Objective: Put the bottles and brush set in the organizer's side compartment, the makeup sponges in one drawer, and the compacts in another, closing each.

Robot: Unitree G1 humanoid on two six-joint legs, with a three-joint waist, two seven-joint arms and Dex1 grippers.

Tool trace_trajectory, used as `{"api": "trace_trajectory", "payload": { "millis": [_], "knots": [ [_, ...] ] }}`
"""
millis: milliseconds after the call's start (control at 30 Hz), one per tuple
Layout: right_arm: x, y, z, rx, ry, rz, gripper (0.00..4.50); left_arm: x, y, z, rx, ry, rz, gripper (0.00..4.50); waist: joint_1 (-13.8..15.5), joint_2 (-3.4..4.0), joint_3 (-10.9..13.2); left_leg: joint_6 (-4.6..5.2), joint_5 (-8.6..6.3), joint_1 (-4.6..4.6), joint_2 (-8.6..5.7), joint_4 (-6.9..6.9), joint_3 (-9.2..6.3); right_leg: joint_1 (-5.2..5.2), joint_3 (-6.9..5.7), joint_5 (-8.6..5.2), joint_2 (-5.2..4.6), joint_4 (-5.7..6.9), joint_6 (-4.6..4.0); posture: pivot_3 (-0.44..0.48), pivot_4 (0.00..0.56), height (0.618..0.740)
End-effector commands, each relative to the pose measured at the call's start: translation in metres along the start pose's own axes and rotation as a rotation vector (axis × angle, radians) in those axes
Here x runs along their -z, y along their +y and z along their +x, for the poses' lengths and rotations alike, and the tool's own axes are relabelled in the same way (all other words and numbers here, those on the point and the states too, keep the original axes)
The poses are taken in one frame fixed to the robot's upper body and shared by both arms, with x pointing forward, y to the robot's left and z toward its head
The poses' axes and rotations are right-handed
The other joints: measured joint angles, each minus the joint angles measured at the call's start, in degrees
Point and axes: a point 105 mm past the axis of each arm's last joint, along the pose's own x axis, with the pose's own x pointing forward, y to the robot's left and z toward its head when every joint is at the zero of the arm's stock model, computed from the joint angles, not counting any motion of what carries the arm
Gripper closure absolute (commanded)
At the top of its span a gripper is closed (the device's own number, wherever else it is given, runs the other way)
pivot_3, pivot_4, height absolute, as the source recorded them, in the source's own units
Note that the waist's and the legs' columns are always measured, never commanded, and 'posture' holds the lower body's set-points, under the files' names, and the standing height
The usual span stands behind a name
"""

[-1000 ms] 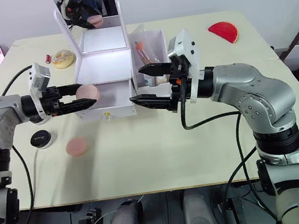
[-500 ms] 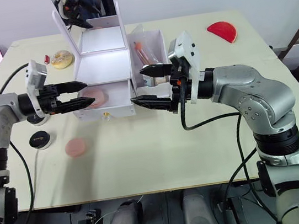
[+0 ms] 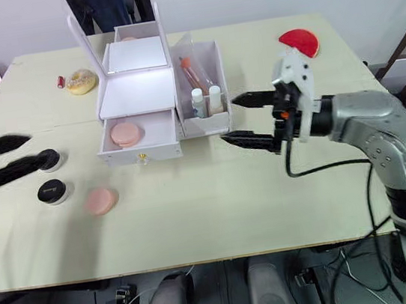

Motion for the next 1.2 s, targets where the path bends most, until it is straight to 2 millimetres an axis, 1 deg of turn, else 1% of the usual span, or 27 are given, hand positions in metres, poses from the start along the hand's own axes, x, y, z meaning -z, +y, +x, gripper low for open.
{"api": "trace_trajectory", "payload": {
  "millis": [33, 100, 133, 167, 200, 267, 333, 367, 500, 700, 833, 1033, 1133, 1200],
  "knots": [
    [0.004, -0.016, -0.040, 0.113, 0.018, -0.062, 0.00, 0.008, 0.028, -0.060, -0.230, 0.024, 0.030, 0.18, -0.1, -0.01, 0.0, 0.00, 0.00, -0.01, 0.00, -0.01, 0.01, -0.01, 0.00, -0.01, 0.00, -0.02, -0.01, 0.000, 0.150, 0.739],
    [0.020, -0.026, -0.069, 0.194, 0.059, -0.048, 0.00, 0.026, 0.039, -0.095, -0.357, 0.054, -0.001, 0.18, -0.2, -0.02, 0.0, 0.03, -0.02, 0.00, 0.00, -0.03, 0.05, -0.01, 0.00, -0.03, -0.01, -0.05, 0.01, 0.000, 0.150, 0.739],
    [0.025, -0.029, -0.077, 0.213, 0.078, -0.050, 0.00, 0.031, 0.041, -0.105, -0.387, 0.061, -0.007, 0.18, -0.2, -0.02, 0.0, 0.04, -0.04, -0.01, 0.00, -0.03, 0.09, -0.01, 0.01, -0.03, -0.04, -0.08, 0.01, 0.000, 0.150, 0.739],
    [0.030, -0.030, -0.085, 0.224, 0.097, -0.052, 0.00, 0.035, 0.042, -0.113, -0.412, 0.072, -0.009, 0.18, -0.2, -0.03, 0.0, 0.04, -0.04, 0.01, 0.00, -0.03, 0.12, 0.00, 0.01, -0.03, -0.06, -0.08, 0.01, 0.000, 0.150, 0.739],
    [0.034, -0.030, -0.091, 0.231, 0.103, -0.041, 0.00, 0.039, 0.043, -0.119, -0.428, 0.086, -0.008, 0.18, -0.2, -0.03, 0.0, 0.04, -0.04, 0.02, 0.00, -0.02, 0.13, 0.00, 0.00, -0.14, -0.07, -0.08, 0.19, 0.000, 0.150, 0.739],
    [0.055, -0.030, -0.106, 0.246, 0.170, -0.012, 0.00, 0.048, 0.044, -0.132, -0.468, 0.098, -0.019, 0.18, 0.0, -0.05, 0.0, 0.03, -0.04, 0.06, 0.00, -0.01, 0.14, 0.02, 0.00, -0.16, -0.11, -0.07, 0.20, 0.000, 0.150, 0.739],
    [0.068, -0.032, -0.114, 0.261, 0.217, -0.018, 0.00, 0.054, 0.045, -0.137, -0.486, 0.107, -0.027, 0.18, 0.1, -0.15, -0.1, 0.02, -0.05, 0.08, 0.00, -0.01, 0.14, 0.02, -0.01, -0.17, -0.13, -0.07, 0.20, 0.000, 0.150, 0.739],
    [0.069, -0.032, -0.114, 0.265, 0.201, -0.005, 0.00, 0.057, 0.044, -0.138, -0.484, 0.114, -0.032, 0.18, 0.0, -0.13, -0.1, 0.01, -0.06, 0.08, 0.00, -0.01, 0.15, 0.03, -0.01, -0.17, -0.14, -0.08, 0.20, 0.000, 0.150, 0.739],
    [0.067, -0.034, -0.113, 0.265, 0.169, -0.001, 0.00, 0.061, 0.044, -0.139, -0.483, 0.120, -0.032, 0.18, -0.4, -0.06, 0.0, 0.01, -0.06, 0.06, 0.00, -0.03, 0.20, -0.02, 0.00, -0.16, -0.17, -0.08, 0.19, 0.000, 0.150, 0.739],
    [0.063, -0.036, -0.108, 0.267, 0.150, -0.005, 0.00, 0.058, 0.046, -0.137, -0.481, 0.109, -0.022, 0.18, -0.5, -0.07, 0.0, 0.02, -0.05, 0.06, 0.00, -0.10, 0.22, -0.04, 0.00, -0.15, -0.17, -0.08, 0.17, 0.000, 0.150, 0.739],
    [0.056, -0.037, -0.100, 0.256, 0.124, -0.019, 0.00, 0.052, 0.045, -0.129, -0.459, 0.097, 0.004, 0.18, -0.5, -0.07, 0.0, 0.02, -0.05, 0.07, 0.00, -0.09, 0.22, -0.04, 0.00, -0.15, -0.17, -0.07, 0.18, 0.000, 0.150, 0.739],
    [0.030, -0.036, -0.072, 0.183, 0.070, -0.079, 0.00, 0.043, 0.030, -0.105, -0.396, 0.055, 0.036, 0.18, -0.4, -0.05, 0.0, 0.02, -0.05, 0.06, 0.00, -0.09, 0.21, -0.04, 0.00, -0.11, -0.17, -0.07, 0.13, 0.000, 0.150, 0.739],
    [0.005, -0.031, -0.046, 0.107, 0.002, -0.104, 0.00, 0.041, 0.013, -0.089, -0.372, 0.028, 0.048, 0.18, -0.8, 0.01, 0.0, 0.02, -0.05, 0.06, 0.00, -0.09, 0.22, -0.04, 0.02, 0.00, -0.17, -0.07, -0.03, 0.000, 0.150, 0.739],
    [-0.007, -0.026, -0.032, 0.053, -0.015, -0.109, 0.00, 0.041, 0.001, -0.081, -0.373, 0.005, 0.037, 0.18, -0.7, 0.01, 0.0, 0.02, -0.05, 0.08, 0.00, -0.09, 0.25, -0.04, 0.06, 0.01, -0.16, -0.05, -0.03, 0.000, 0.150, 0.739]
  ]
}}
